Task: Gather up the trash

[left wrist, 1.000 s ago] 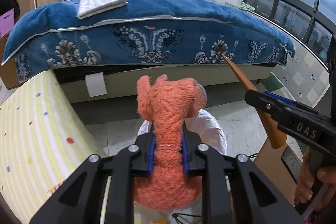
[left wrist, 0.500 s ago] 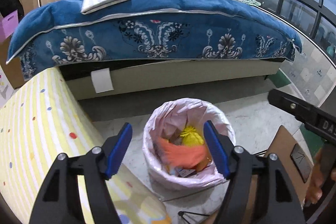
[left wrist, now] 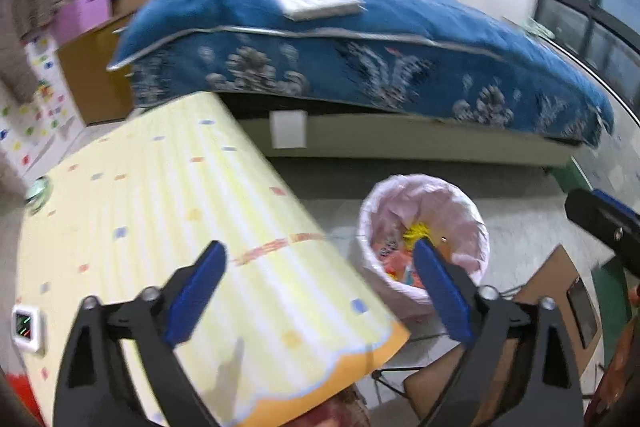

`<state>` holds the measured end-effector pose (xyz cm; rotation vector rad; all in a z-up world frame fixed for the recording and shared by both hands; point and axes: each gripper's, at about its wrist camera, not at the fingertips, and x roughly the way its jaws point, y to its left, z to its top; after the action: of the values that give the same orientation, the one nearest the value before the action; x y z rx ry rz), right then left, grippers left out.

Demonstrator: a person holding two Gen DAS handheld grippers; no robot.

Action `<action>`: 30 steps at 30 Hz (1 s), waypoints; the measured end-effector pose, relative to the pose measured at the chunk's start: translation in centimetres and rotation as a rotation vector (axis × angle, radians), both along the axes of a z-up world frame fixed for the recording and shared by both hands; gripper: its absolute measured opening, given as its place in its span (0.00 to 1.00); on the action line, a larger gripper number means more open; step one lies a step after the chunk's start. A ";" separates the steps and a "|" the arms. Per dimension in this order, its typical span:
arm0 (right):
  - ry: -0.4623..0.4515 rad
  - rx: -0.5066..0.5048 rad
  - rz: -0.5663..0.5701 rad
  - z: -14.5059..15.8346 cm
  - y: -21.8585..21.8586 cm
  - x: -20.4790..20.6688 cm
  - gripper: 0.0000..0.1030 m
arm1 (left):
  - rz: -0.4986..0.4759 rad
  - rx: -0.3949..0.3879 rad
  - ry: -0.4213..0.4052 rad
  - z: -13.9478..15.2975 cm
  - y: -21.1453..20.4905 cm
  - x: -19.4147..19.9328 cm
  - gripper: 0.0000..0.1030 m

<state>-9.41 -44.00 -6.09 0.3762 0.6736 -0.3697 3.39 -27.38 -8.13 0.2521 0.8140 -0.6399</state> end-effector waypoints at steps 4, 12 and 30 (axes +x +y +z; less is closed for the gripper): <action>0.012 -0.016 0.074 1.6 3.0 0.8 0.92 | 0.077 0.013 -0.018 2.2 4.0 -0.3 0.94; -0.001 -0.042 0.217 5.3 9.1 0.9 0.92 | 0.250 0.025 -0.008 5.8 12.2 -1.5 0.94; 0.016 -0.111 0.471 6.1 19.2 1.6 0.92 | 0.523 0.060 -0.010 7.0 26.2 -5.7 0.94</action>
<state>-7.76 -24.76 0.03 0.1016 0.7308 0.0384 -2.35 -1.22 -1.11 0.0881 0.8467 -0.1235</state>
